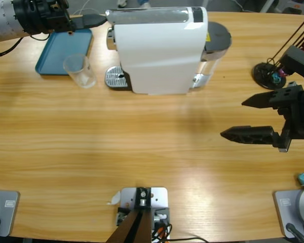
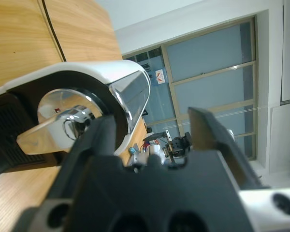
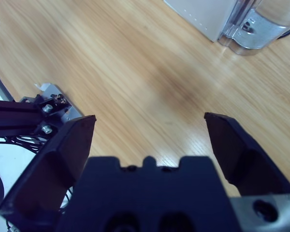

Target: Pour coffee

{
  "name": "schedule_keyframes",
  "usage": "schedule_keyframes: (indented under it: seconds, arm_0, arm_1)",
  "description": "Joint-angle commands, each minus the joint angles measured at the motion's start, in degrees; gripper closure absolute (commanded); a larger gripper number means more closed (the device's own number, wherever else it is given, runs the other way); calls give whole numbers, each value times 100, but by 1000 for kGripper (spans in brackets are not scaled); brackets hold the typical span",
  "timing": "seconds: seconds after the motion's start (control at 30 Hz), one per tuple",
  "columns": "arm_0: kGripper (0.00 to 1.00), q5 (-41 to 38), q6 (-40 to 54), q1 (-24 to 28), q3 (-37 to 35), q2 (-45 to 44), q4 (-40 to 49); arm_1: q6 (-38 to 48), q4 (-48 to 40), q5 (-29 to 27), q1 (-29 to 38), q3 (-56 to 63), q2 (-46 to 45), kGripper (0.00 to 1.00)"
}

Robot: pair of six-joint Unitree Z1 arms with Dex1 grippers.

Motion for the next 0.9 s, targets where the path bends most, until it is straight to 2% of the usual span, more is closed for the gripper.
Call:
schedule_keyframes:
  seconds: [0.03, 0.47, 0.9]
  arm_0:
    - [1000, -23, -50, -57, -1, 315, -112]
    - [1000, -30, -210, -123, -85, 405, -295]
    - [1000, -21, -574, -189, -217, -142, -288]
  arm_1:
    - [66, -37, -82, 68, 205, 29, 24]
    - [66, -37, -82, 77, 196, 73, 82]
    - [66, -37, -82, 86, 200, 73, 96]
